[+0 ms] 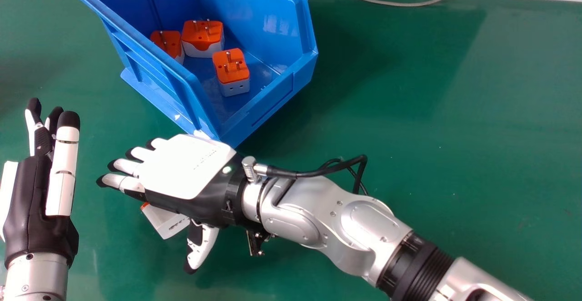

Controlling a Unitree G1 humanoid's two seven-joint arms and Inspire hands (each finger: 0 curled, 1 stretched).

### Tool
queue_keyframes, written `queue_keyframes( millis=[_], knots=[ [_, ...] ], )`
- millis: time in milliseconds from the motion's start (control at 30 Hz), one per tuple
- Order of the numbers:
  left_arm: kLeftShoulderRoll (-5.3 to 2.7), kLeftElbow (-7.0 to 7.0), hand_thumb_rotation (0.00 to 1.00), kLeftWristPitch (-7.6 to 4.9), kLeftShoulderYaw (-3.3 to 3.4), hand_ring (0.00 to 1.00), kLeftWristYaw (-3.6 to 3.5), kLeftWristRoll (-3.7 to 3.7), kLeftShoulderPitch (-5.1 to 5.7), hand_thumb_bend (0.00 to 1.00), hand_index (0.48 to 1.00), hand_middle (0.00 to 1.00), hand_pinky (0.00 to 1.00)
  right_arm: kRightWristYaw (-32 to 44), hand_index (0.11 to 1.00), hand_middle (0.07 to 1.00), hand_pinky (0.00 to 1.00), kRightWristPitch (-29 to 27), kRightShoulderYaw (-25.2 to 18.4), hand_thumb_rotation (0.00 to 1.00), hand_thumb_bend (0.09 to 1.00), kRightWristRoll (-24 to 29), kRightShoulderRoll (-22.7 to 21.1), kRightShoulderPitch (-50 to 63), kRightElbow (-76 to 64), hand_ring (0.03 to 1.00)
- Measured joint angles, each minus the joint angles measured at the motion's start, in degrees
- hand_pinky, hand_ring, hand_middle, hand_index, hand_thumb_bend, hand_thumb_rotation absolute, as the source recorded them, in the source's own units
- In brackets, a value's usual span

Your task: Pick all objects and put in blue box

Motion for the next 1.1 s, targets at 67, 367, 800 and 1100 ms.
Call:
queue_keyframes(
  millis=[67, 367, 800, 1100],
  knots=[
    [0.0, 0.02, 0.91, 0.02, 0.0, 1.0, -0.02, -0.02, -0.23, 0.53, 1.0, 1.0, 1.0, 0.7, 0.96, 0.998, 1.0, 0.0, 0.1, 0.22, 0.648, 0.4, 0.5, -1.6, 1.8, 1.0],
    [0.0, 0.07, 0.91, 0.25, -0.04, 1.0, 0.09, -0.02, -0.7, 0.52, 1.0, 1.0, 1.0, 1.2, 0.944, 0.991, 0.99, -0.2, 0.2, 0.08, 0.53, 0.7, 2.5, -6.1, 9.6, 1.0],
    [0.0, -0.13, 0.92, 1.35, -0.4, 1.0, 0.43, 0.2, -1.36, 0.51, 1.0, 1.0, 1.0, 1.2, 0.908, 0.975, 0.94, -0.6, 1.8, 0.04, 0.518, 0.5, 3.5, -9.4, 15.0, 0.986],
    [0.04, -0.12, 0.92, 1.3, -0.6, 1.0, 0.51, 1.19, -1.49, 0.52, 1.0, 1.0, 1.0, 1.2, 0.885, 0.956, 0.89, -1.8, 3.5, 0.01, 0.517, 0.5, 3.6, -10.0, 16.3, 0.964]
  ],
)
